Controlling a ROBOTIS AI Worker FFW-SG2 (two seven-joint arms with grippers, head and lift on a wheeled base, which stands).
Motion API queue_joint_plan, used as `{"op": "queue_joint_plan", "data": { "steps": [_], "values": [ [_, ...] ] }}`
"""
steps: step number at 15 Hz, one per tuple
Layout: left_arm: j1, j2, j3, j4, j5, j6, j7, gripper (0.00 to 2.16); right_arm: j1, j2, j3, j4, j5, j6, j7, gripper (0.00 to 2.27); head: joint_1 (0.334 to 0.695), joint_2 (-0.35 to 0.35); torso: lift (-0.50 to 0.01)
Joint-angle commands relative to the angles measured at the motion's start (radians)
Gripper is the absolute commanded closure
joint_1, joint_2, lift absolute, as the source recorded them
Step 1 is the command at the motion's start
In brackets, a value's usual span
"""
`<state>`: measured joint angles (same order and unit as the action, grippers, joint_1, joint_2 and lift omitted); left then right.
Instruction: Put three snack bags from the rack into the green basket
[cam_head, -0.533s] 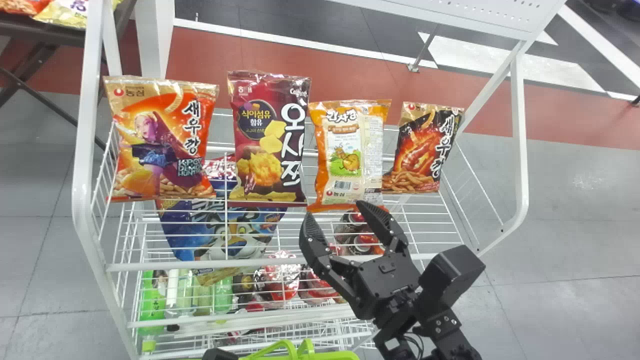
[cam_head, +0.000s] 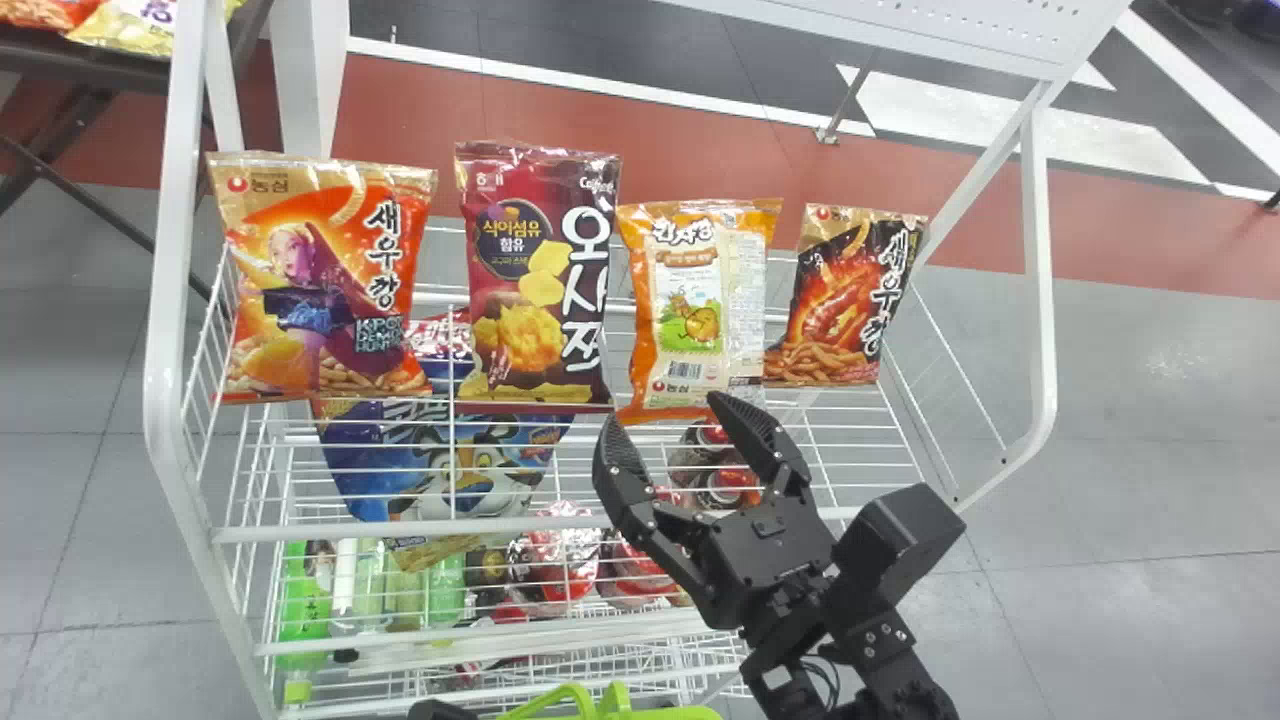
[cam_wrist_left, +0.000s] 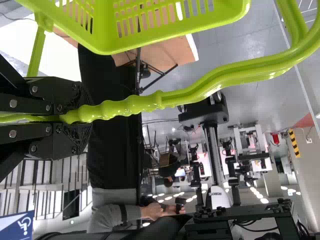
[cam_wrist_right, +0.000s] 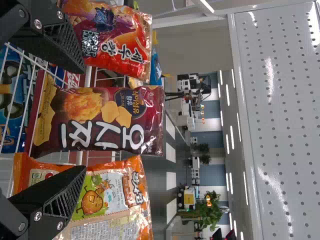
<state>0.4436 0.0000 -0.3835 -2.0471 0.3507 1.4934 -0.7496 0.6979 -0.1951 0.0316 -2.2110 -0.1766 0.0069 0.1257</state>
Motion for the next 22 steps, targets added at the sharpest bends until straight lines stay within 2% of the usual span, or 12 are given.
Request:
{"op": "queue_joint_plan", "data": {
  "steps": [1, 5, 8, 11, 14, 16, 22],
  "values": [
    [0.001, -0.003, 0.0, -0.005, 0.001, 0.0, 0.0, 1.17, -0.012, -0.001, 0.008, 0.004, 0.0, -0.001, 0.0, 0.14, 0.695, -0.35, 0.0],
    [0.001, -0.003, -0.011, -0.001, -0.001, -0.003, 0.004, 1.17, -0.113, -0.006, 0.08, 0.059, 0.017, 0.014, 0.002, 0.14, 0.695, -0.35, 0.0],
    [0.001, -0.003, -0.025, 0.01, -0.006, -0.006, 0.006, 1.17, -0.296, -0.004, 0.211, 0.205, 0.045, 0.057, -0.003, 0.14, 0.695, -0.35, 0.0],
    [0.0, -0.003, -0.028, 0.024, -0.013, -0.006, 0.007, 1.17, -0.474, 0.031, 0.307, 0.34, 0.039, 0.106, -0.017, 0.14, 0.695, -0.35, 0.0],
    [-0.011, -0.003, -0.028, 0.036, -0.015, -0.003, 0.003, 1.17, -0.58, 0.074, 0.343, 0.43, 0.037, 0.115, -0.018, 0.14, 0.695, -0.35, 0.0],
    [-0.013, -0.003, -0.026, 0.036, -0.015, -0.003, 0.003, 1.17, -0.641, 0.095, 0.355, 0.487, 0.034, 0.127, -0.029, 0.14, 0.695, -0.302, 0.0],
    [-0.054, -0.003, -0.029, 0.067, -0.006, -0.003, -0.014, 1.17, -0.739, 0.114, 0.358, 0.587, 0.008, 0.201, -0.026, 0.15, 0.695, -0.246, 0.0]
  ]
}}
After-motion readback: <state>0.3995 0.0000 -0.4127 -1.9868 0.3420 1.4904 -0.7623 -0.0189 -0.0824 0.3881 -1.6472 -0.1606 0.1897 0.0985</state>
